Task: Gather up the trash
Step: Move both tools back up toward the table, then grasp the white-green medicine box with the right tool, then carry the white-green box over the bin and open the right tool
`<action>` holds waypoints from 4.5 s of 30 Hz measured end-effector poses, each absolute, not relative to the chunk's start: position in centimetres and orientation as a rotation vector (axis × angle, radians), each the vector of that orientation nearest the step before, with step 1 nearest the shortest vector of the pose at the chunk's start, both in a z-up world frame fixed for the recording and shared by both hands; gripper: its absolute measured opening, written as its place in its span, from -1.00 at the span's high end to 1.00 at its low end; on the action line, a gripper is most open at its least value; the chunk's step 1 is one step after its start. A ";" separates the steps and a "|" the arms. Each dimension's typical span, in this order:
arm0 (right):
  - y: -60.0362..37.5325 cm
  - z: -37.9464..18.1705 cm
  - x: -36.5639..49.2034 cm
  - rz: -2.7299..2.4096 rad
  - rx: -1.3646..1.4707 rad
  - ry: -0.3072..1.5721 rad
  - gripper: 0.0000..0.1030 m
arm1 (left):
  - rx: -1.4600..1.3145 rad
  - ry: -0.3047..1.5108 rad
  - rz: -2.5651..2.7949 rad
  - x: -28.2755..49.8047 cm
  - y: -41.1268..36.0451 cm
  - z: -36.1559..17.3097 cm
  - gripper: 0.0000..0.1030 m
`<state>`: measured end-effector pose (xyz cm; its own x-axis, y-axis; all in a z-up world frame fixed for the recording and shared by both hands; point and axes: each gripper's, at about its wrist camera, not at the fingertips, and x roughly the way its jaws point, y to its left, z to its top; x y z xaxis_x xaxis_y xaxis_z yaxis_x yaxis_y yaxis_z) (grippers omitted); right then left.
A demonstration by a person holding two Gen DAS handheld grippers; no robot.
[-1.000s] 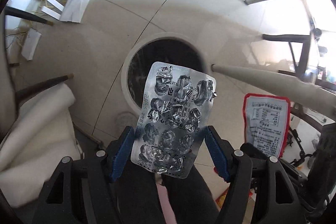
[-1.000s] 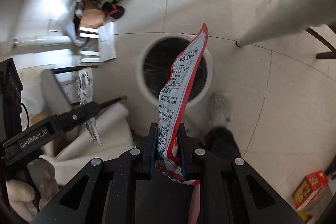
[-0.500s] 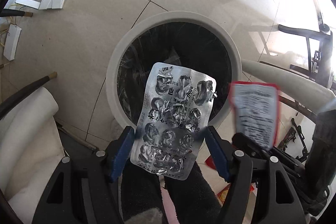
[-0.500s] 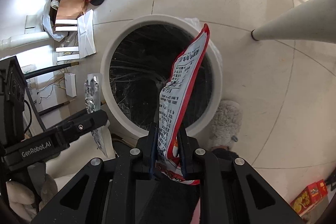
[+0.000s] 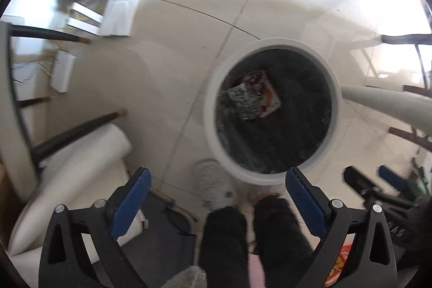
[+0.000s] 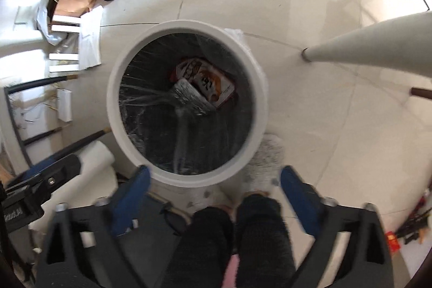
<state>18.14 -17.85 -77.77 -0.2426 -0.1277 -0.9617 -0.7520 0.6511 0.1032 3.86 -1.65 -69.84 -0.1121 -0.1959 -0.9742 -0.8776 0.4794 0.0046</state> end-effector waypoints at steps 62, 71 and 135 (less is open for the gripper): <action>-10.6 -26.6 55.7 0.837 -0.622 1.451 -1.00 | 0.140 1.663 0.299 40.5 6.0 -36.6 -0.99; -2.6 -31.7 57.9 0.953 -0.857 1.445 -1.00 | 0.137 1.765 0.228 43.3 7.5 -40.2 -0.99; -15.2 -30.5 41.8 0.953 -0.449 1.567 -0.67 | -0.699 1.271 0.712 21.8 3.7 -29.2 -0.58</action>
